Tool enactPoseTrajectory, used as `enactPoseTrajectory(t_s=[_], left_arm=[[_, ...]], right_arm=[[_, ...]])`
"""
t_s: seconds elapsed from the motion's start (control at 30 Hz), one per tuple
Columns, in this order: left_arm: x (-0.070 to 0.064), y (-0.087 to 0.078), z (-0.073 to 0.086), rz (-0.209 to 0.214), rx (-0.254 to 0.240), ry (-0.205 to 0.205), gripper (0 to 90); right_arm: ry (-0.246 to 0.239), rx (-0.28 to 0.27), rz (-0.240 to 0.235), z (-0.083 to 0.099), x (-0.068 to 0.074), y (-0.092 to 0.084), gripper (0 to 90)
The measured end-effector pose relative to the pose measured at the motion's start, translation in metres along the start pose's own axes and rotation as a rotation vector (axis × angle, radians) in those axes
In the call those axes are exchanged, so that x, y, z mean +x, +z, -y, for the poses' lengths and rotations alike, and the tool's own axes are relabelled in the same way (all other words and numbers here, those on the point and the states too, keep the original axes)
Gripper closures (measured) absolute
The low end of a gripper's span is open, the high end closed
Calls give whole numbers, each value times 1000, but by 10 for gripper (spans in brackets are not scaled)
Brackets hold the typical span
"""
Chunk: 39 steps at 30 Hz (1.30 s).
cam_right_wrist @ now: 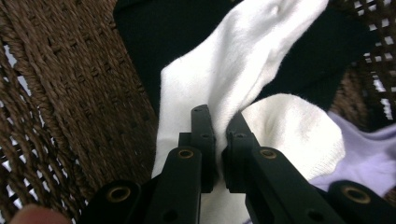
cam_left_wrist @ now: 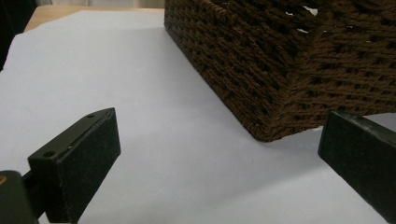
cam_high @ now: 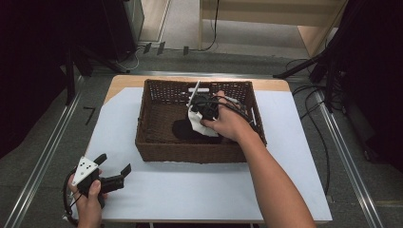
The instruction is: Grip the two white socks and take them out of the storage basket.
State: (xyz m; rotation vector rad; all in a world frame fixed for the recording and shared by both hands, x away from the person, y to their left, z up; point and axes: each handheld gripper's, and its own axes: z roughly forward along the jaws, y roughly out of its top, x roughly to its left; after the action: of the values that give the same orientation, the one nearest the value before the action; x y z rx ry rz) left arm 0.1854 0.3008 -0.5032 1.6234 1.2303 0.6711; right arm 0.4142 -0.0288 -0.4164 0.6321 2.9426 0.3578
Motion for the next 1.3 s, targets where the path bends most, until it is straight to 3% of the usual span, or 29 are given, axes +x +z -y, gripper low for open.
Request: enactPoseTrajectory(t_s=[0.4, 0.7, 1.3], left_arm=[[0, 0, 0, -1, 1, -2, 0], [0, 0, 0, 0, 1, 0, 0], [0, 0, 0, 1, 4, -1, 0]], right_arm=[[1, -11, 19, 9, -7, -21, 853], [-7, 16, 30, 15, -12, -40, 852], [30, 16, 19, 36, -26, -64, 851]])
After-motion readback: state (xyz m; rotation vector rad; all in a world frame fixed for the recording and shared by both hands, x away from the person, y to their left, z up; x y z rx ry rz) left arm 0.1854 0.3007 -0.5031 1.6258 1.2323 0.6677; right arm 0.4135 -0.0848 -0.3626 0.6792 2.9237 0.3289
